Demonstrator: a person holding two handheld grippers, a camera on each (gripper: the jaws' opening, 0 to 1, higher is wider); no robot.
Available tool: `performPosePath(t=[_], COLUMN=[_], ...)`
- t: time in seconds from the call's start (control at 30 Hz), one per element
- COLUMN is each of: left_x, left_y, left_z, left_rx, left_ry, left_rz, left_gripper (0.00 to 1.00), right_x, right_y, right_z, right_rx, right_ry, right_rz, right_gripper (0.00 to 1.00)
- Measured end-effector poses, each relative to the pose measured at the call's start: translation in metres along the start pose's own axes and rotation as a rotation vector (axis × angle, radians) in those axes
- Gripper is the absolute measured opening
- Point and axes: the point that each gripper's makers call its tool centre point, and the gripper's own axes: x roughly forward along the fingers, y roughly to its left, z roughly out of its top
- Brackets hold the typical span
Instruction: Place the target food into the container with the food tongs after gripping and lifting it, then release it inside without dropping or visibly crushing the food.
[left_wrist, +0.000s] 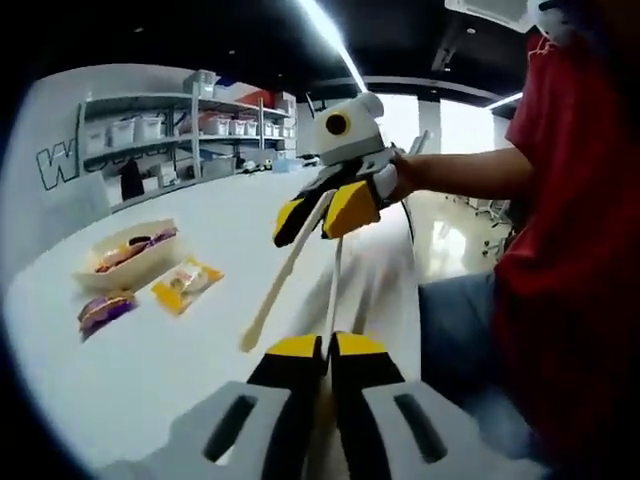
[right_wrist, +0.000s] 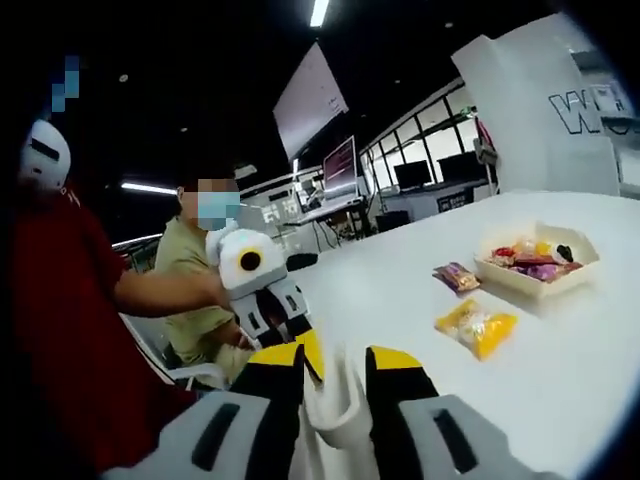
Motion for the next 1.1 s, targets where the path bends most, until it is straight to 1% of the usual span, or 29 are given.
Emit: performPosePath(t=[0.1,0.2,0.23,0.27,0.3,0.37,0.47,0.63,0.73,0.83,0.9,0.93,0.97,1.03,1.1], left_x=[0.002,0.004,0.006,0.005,0.007,0.007,0.007,0.005,0.004,0.002,0.000,-0.001,-0.002,-0.004,-0.005], left_y=[-0.005,-0.009,-0.016,-0.017,-0.023,-0.021,-0.021,-0.024,-0.029,-0.033,-0.036,-0.036,-0.036,-0.035,-0.036], left_z=[0.005,0.010,0.023,0.023,0.032,0.037,0.044,0.052,0.059,0.064,0.069,0.070,0.072,0.073,0.075], left_rx=[-0.017,-0.026,-0.047,-0.050,-0.075,-0.082,-0.076,-0.060,-0.086,-0.092,-0.121,-0.129,-0.121,-0.081,-0.072], left_ry=[-0.024,-0.029,-0.077,-0.068,-0.105,-0.115,-0.138,-0.147,-0.160,-0.160,-0.165,-0.165,-0.165,-0.153,-0.144], left_rz=[-0.012,-0.024,-0.055,-0.062,-0.090,-0.082,-0.087,-0.099,-0.131,-0.149,-0.174,-0.174,-0.174,-0.168,-0.164], left_gripper=[0.02,0.01,0.01,0.01,0.01,0.01,0.01,0.01,0.01,0.01,0.01,0.01,0.01,0.01,0.01], right_x=[0.003,0.005,0.006,0.008,0.009,0.010,0.011,0.009,0.009,0.008,0.007,0.006,0.006,0.006,0.007], right_y=[0.004,0.007,0.012,0.020,0.020,0.023,0.024,0.029,0.035,0.041,0.045,0.046,0.047,0.048,0.049], right_z=[0.006,0.008,0.011,0.015,0.019,0.023,0.025,0.030,0.033,0.035,0.037,0.038,0.038,0.037,0.036], right_rx=[0.003,0.005,0.020,0.033,0.008,-0.021,-0.019,-0.027,-0.028,-0.052,-0.060,-0.070,-0.081,-0.124,-0.123], right_ry=[-0.020,-0.026,-0.037,-0.054,-0.066,-0.085,-0.087,-0.091,-0.091,-0.074,-0.076,-0.076,-0.075,-0.062,-0.051], right_rz=[0.012,0.023,0.049,0.084,0.074,0.081,0.082,0.091,0.107,0.120,0.133,0.138,0.140,0.143,0.141], right_gripper=[0.20,0.21,0.20,0.21,0.22,0.24,0.25,0.26,0.26,0.27,0.27,0.27,0.27,0.27,0.28])
